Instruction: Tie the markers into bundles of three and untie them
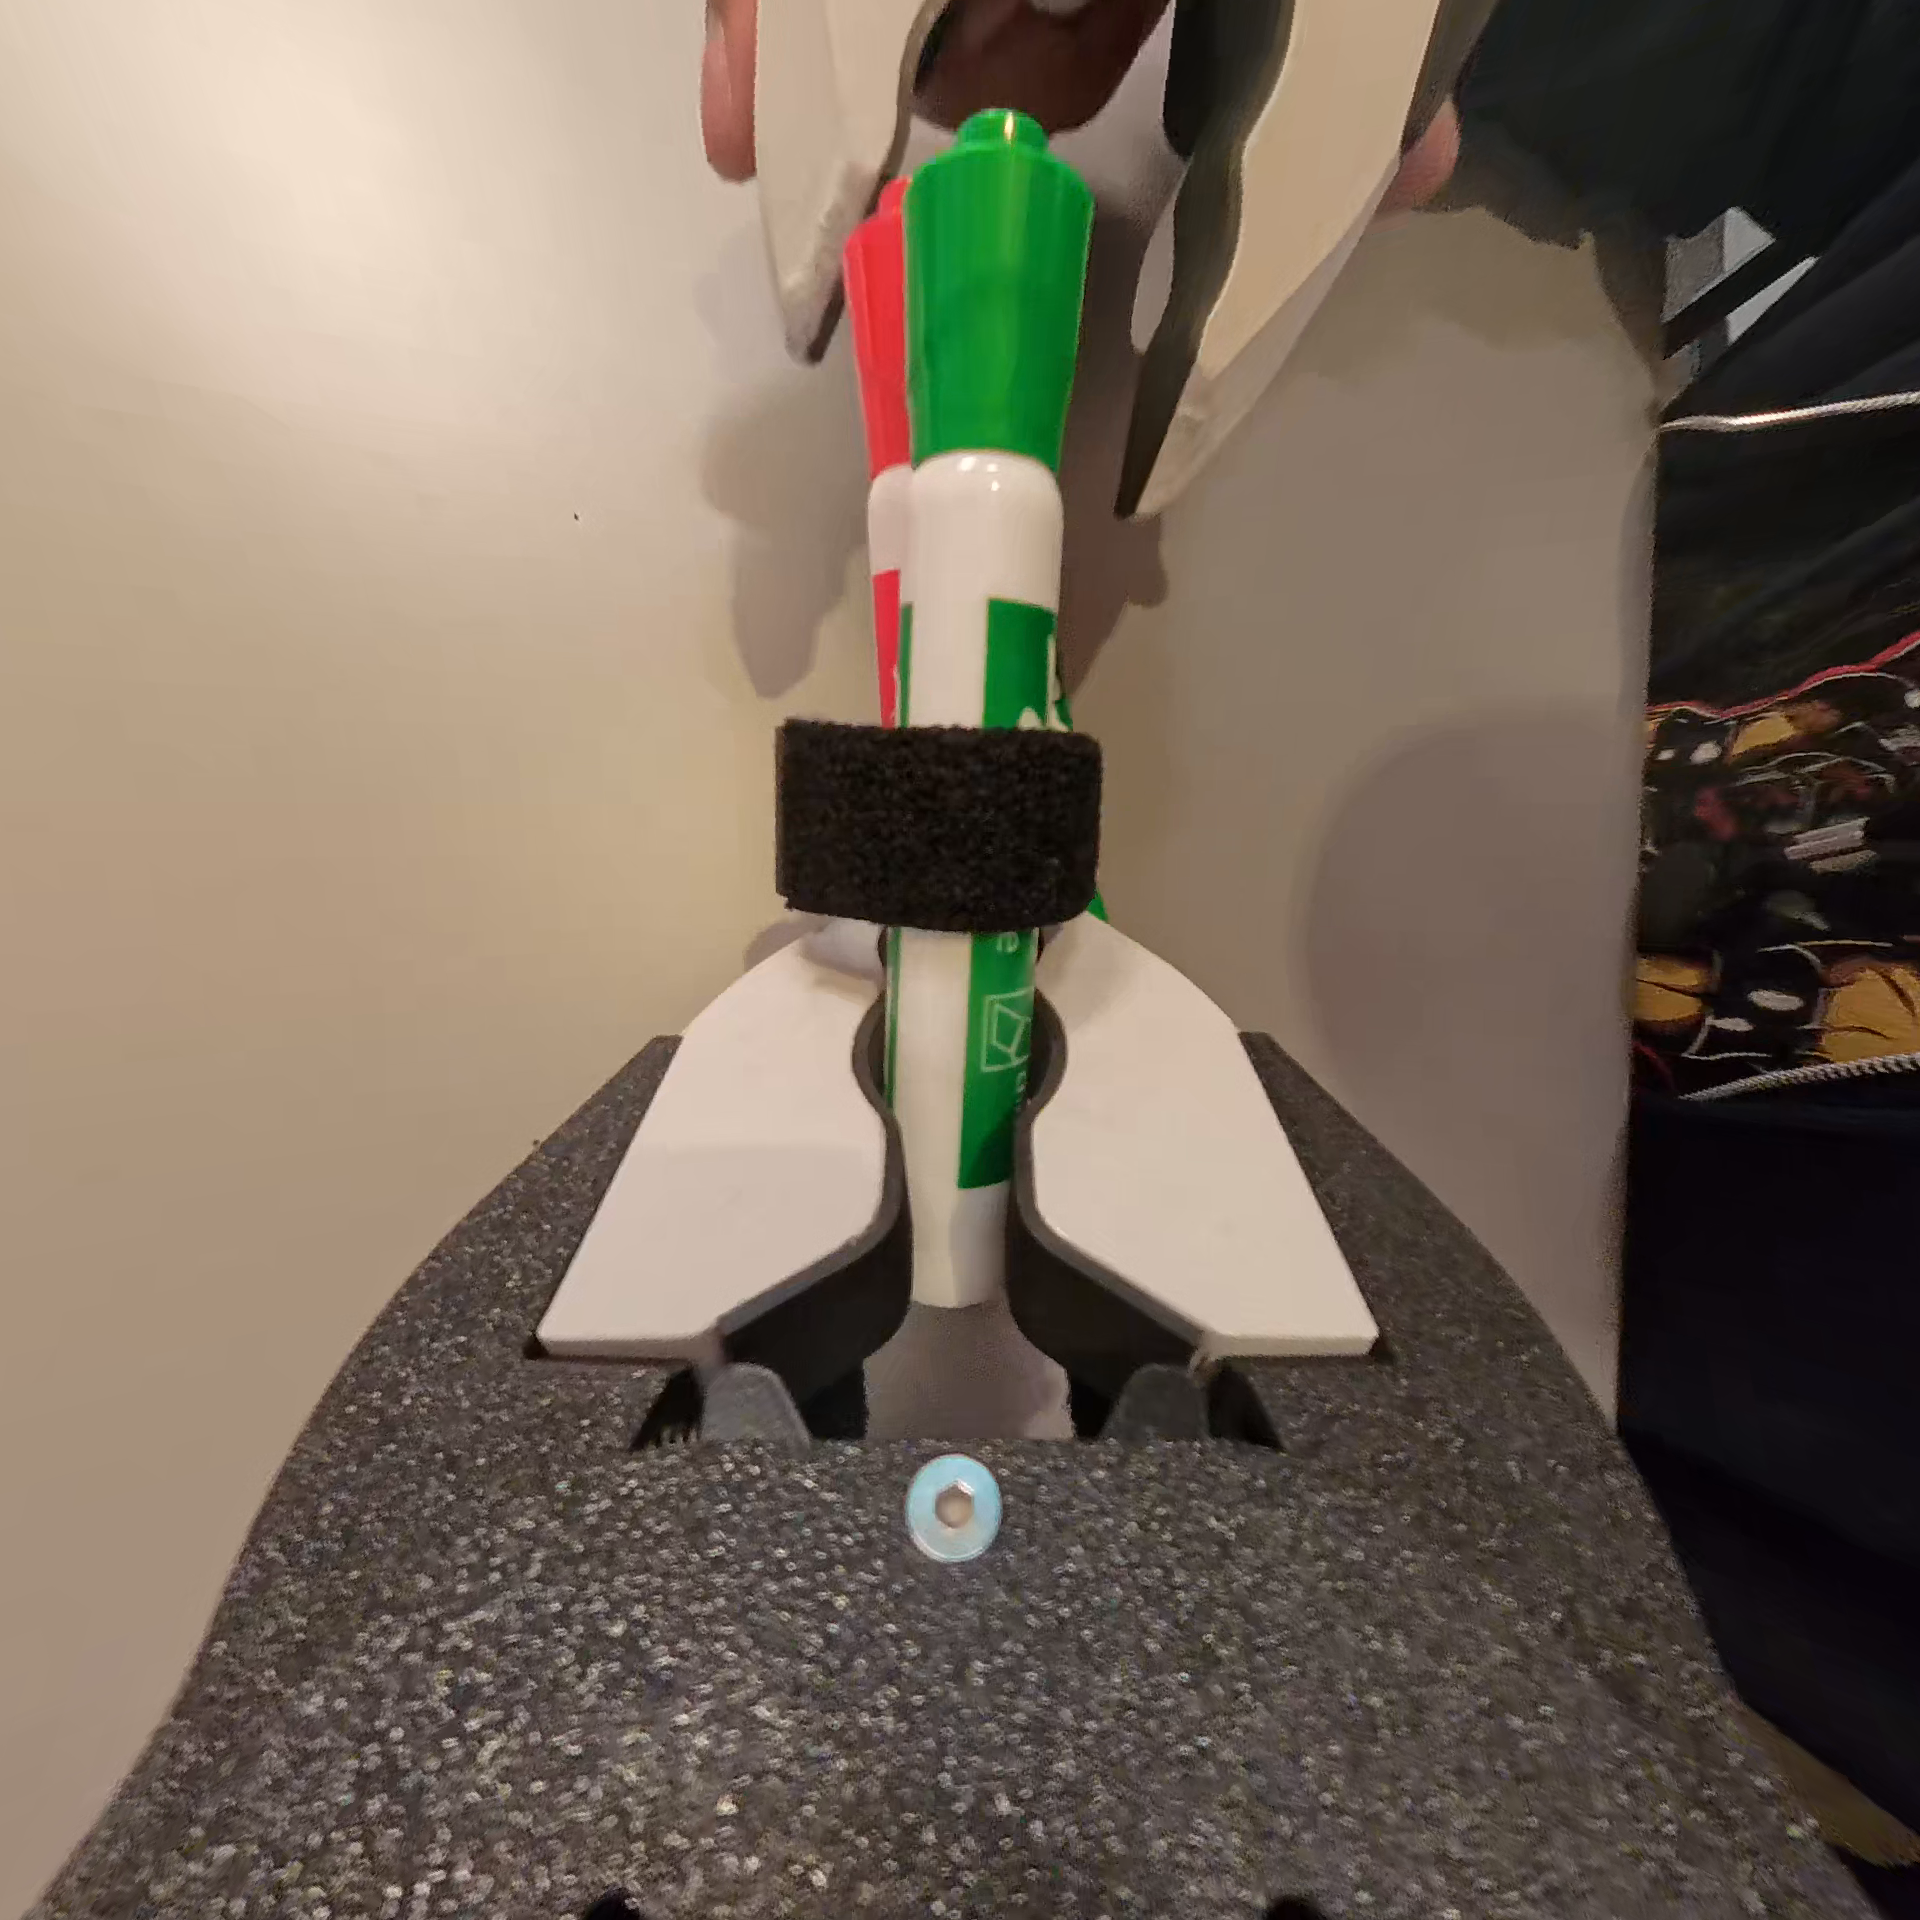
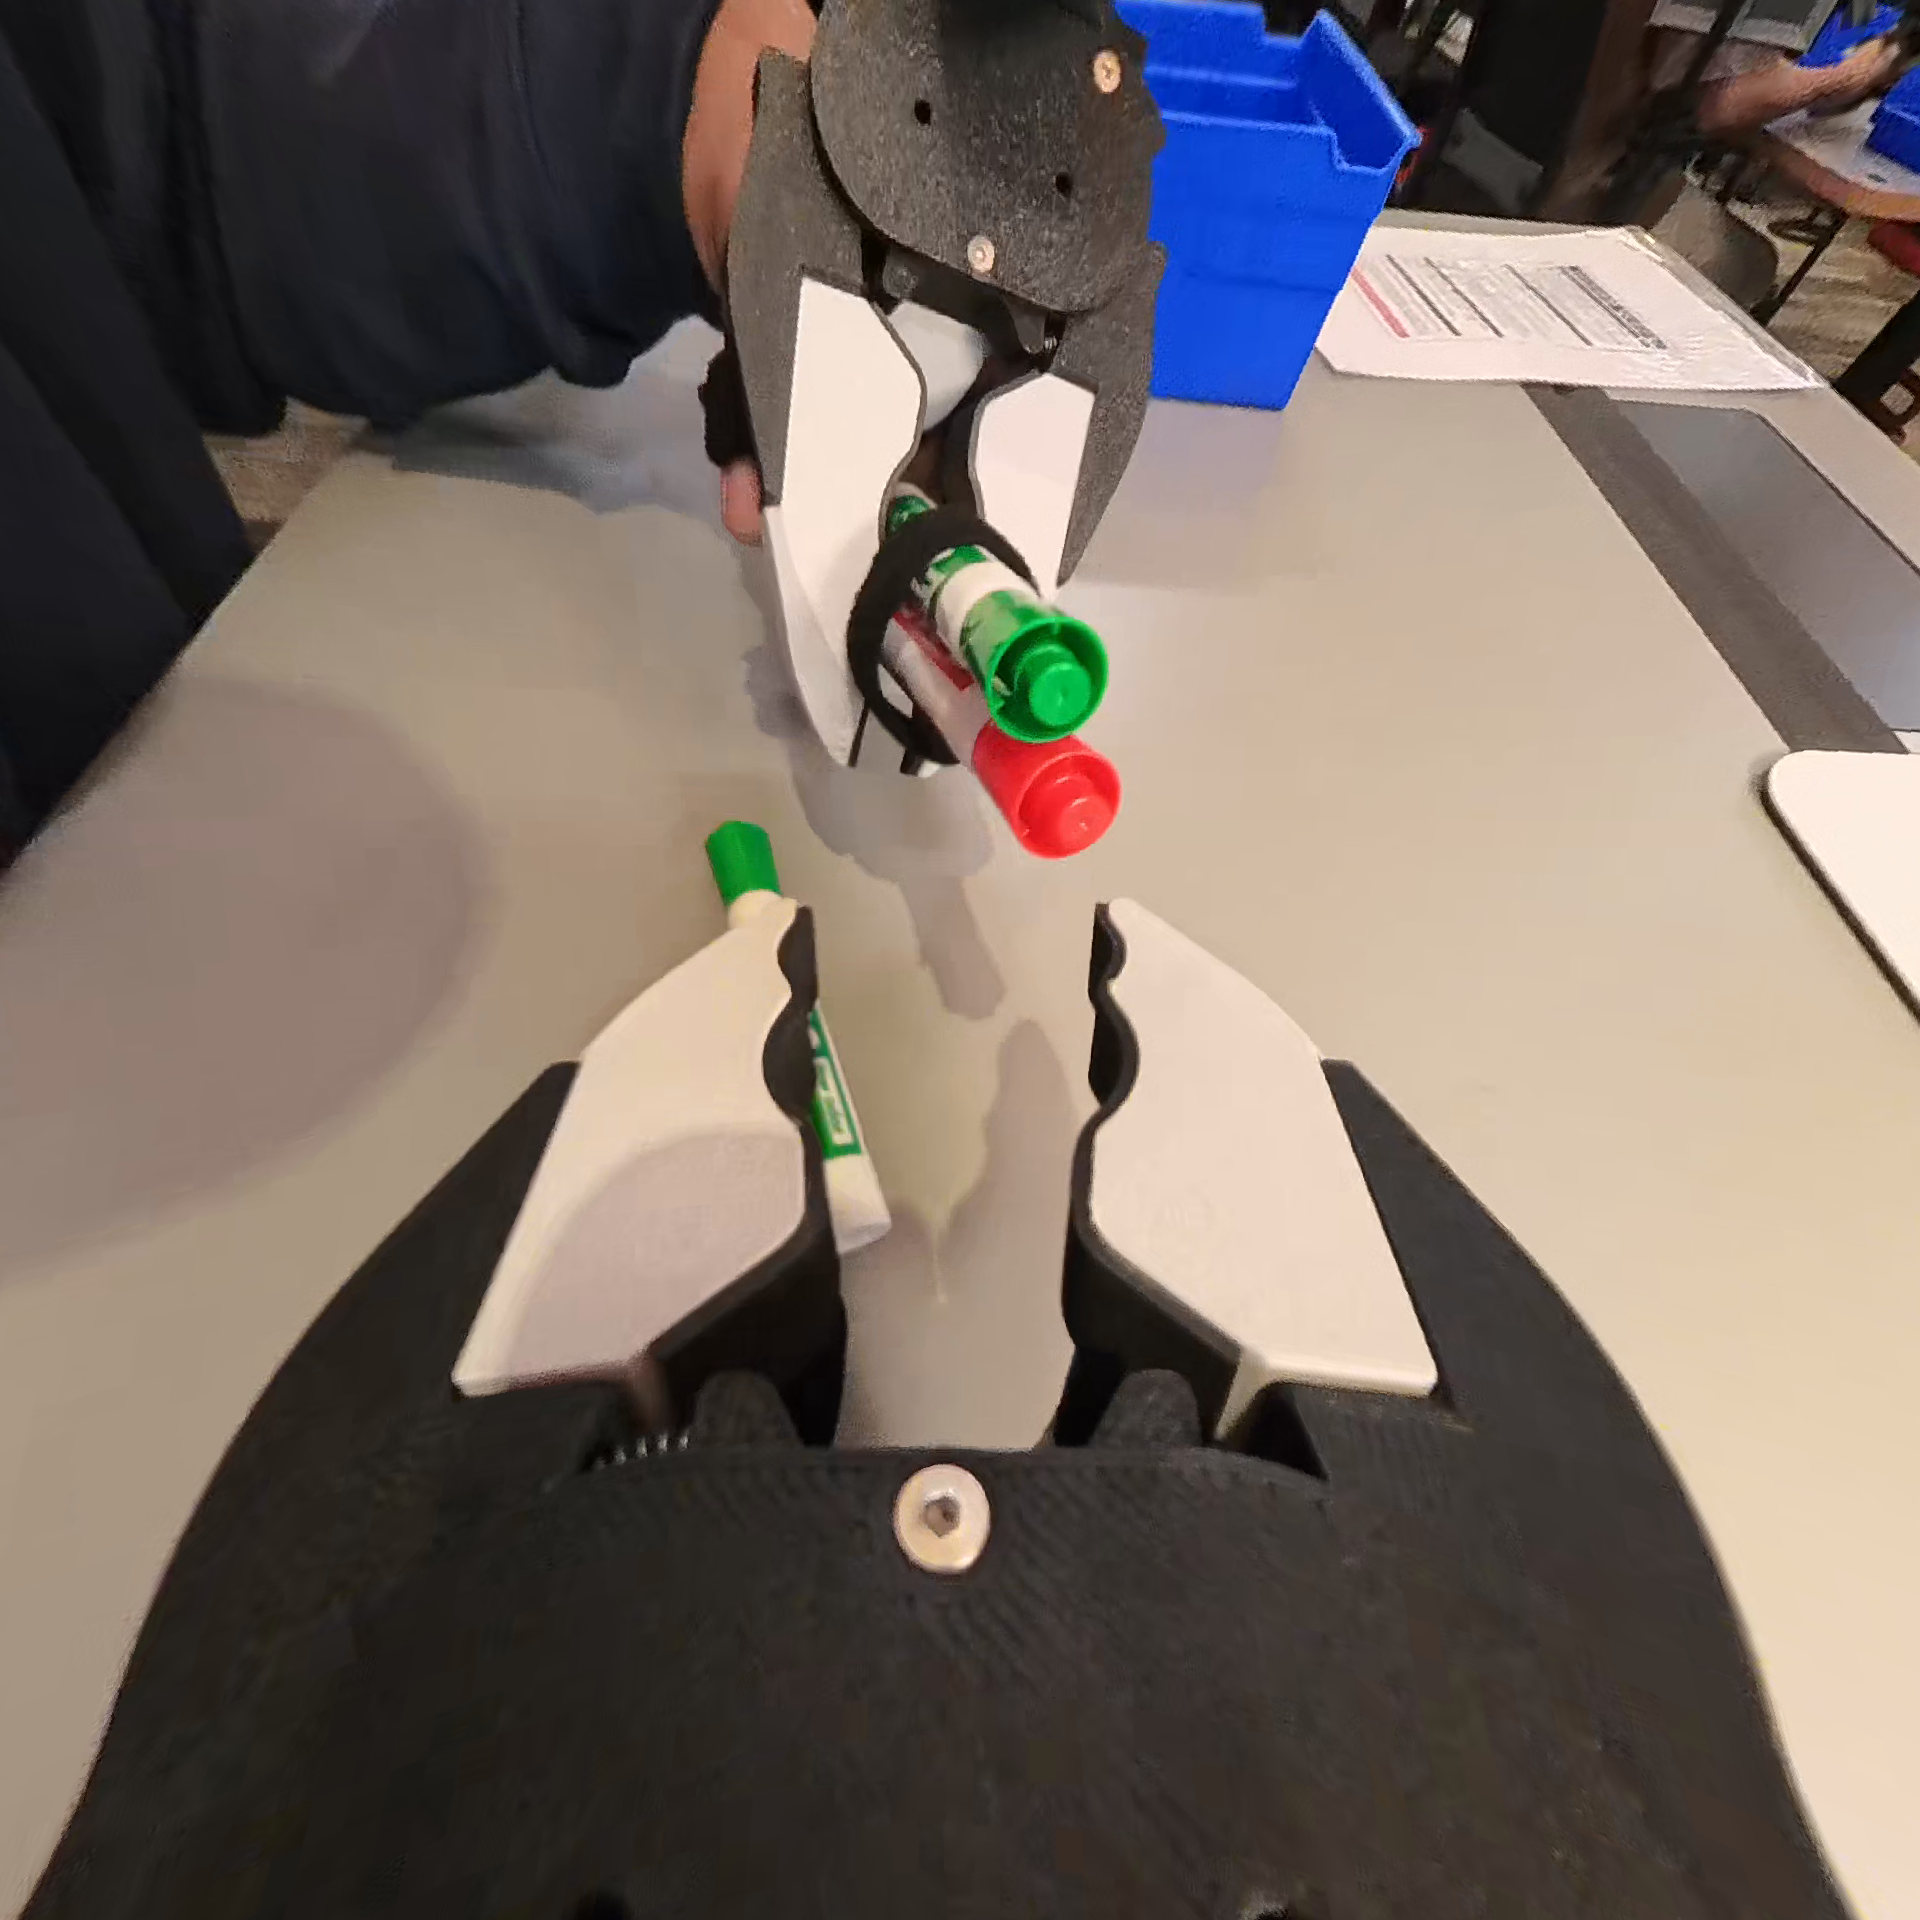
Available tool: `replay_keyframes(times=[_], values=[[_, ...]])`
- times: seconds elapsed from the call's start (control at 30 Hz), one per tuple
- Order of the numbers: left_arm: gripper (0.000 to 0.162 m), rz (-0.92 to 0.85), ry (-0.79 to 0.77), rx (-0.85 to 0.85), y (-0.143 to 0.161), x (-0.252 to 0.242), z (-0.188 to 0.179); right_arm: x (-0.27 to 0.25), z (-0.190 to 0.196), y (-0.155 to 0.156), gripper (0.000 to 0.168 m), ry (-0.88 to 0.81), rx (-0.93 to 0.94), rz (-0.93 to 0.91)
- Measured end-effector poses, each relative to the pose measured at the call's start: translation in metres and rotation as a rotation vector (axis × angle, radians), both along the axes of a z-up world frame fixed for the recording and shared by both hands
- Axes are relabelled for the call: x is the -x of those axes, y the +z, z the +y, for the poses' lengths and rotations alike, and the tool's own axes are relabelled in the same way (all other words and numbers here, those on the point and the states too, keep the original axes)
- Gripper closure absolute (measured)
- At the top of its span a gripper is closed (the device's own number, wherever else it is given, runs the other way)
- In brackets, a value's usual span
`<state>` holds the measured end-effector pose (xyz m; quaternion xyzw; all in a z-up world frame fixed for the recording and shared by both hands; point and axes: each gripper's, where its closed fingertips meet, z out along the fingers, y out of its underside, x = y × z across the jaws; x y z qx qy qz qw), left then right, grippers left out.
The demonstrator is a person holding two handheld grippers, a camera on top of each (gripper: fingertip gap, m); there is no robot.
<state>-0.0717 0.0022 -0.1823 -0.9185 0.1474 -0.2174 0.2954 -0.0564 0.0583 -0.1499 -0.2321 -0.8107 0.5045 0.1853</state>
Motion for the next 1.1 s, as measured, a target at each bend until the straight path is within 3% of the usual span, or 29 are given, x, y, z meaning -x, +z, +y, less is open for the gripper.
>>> replay_keyframes(times=[0.13, 0.37, 0.7, 0.9, 0.97, 1.1], values=[[0.146, -0.049, -0.022, 0.034, 0.012, -0.006, -0.002, 0.003, -0.010, 0.010, 0.112, -0.014, 0.090, 0.031], [0.146, -0.210, -0.041, -0.005, 0.042, -0.034, 0.006, -0.005, -0.021, 0.048, 0.109, -0.005, 0.474, 0.042], [0.146, -0.301, -0.068, 0.003, 0.061, -0.071, 0.018, -0.018, -0.026, 0.085, 0.105, -0.027, 0.851, 0.061], [0.146, -0.315, -0.058, 0.008, 0.062, -0.078, 0.025, -0.016, -0.017, 0.091, 0.128, -0.092, 0.975, 0.044], [0.146, -0.303, -0.056, 0.023, 0.060, -0.079, 0.025, -0.016, -0.019, 0.089, 0.146, -0.096, 0.971, 0.033], [0.146, -0.243, -0.059, 0.057, 0.056, -0.077, 0.024, -0.018, -0.024, 0.086, 0.150, -0.093, 0.937, 0.020]])
